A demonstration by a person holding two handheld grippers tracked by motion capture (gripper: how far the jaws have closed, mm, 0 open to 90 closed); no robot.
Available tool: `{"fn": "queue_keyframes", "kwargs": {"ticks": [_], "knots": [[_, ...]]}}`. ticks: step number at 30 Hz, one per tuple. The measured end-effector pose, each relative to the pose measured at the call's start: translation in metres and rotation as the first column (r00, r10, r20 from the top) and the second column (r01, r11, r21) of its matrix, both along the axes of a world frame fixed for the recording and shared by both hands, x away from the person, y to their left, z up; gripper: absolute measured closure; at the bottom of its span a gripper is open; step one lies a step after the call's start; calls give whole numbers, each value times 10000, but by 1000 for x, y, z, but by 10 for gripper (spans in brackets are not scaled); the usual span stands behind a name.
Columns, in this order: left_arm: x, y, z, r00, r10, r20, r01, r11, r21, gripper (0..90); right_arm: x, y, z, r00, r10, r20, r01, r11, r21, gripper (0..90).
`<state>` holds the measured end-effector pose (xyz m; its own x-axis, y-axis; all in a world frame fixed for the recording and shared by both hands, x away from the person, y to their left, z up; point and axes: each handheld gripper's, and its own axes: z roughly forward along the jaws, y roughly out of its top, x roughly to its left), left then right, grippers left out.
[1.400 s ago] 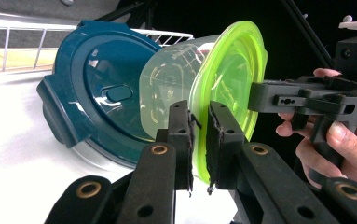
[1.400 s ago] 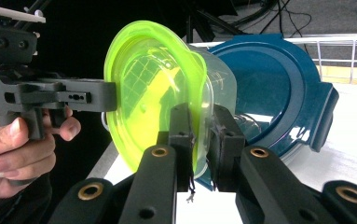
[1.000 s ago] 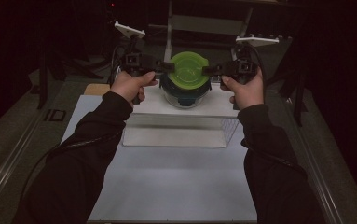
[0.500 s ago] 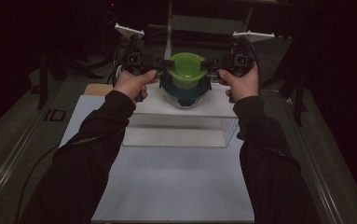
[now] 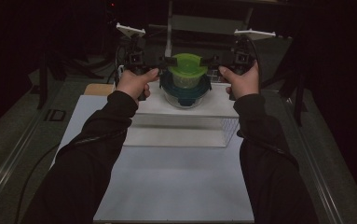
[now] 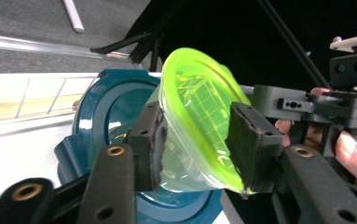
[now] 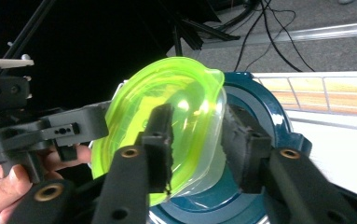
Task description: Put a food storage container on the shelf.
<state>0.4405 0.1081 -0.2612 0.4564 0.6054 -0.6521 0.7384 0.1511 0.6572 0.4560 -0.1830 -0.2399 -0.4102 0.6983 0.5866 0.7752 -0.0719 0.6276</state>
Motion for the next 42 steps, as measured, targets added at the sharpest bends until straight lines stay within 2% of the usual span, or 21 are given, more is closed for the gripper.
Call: {"fn": "queue_keyframes", "kwargs": {"ticks": [5,9,12,14,16,20,24,25,26,27,31,33,36,37,38,42], "knots": [[-3,1,3,9996,236,145,-236,9997,-3,454,-2,0,2,9998,-3,178,5,9999,-130,500],[-9,2,7,9990,117,425,-115,9999,-49,381,-6,-1,4,9990,98,434,-92,9999,-133,399],[-15,3,9,9969,-282,732,289,9995,-88,306,-10,-2,6,9979,158,633,-154,9999,-68,338],[-20,3,9,9942,-551,927,579,9979,-281,293,-14,-3,7,9967,233,782,-232,9997,-29,284],[-27,3,9,9887,-744,1302,787,9965,-286,263,-19,-4,7,9920,706,1047,-725,9973,145,217],[-40,3,9,9755,-1103,1901,1153,9932,-150,157,-29,-4,6,9877,844,1317,-855,9963,32,214],[-56,3,9,9630,-1288,2368,1333,9911,-30,118,-41,-6,3,9838,931,1533,-923,9957,-128,214],[-61,4,8,9600,-1403,2423,1439,9896,28,103,-44,-5,2,9825,1011,1562,-997,9949,-164,214],[-61,4,8,9600,-1403,2423,1439,9896,28,85,-44,-5,2,9825,1011,1562,-997,9949,-164,214],[-69,3,6,9555,-1488,2548,1499,9886,152,85,-48,-5,0,9806,1106,1620,-1081,9938,-243,214],[-84,0,-2,9457,-1754,2737,1695,9845,455,70,-64,-4,-10,9739,1407,1781,-1356,9899,-409,215],[-90,0,-7,9413,-1861,2816,1813,9825,433,69,-70,-4,-15,9714,1529,1819,-1469,9881,-463,215],[-100,-2,-15,9290,-2049,3081,1967,9788,578,69,-81,-4,-21,9658,1755,1910,-1695,9844,-474,215],[-100,-2,-15,9290,-2049,3081,1967,9788,578,69,-81,-4,-21,9658,1755,1910,-1695,9844,-474,215],[-108,-2,-24,9209,-2185,3229,2109,9757,587,69,-91,-4,-30,9588,1948,2068,-1913,9808,-366,214],[-121,-5,-40,9094,-2503,3322,2390,9681,751,70,-103,-5,-45,9515,2231,2120,-2179,9748,-479,215]]}}
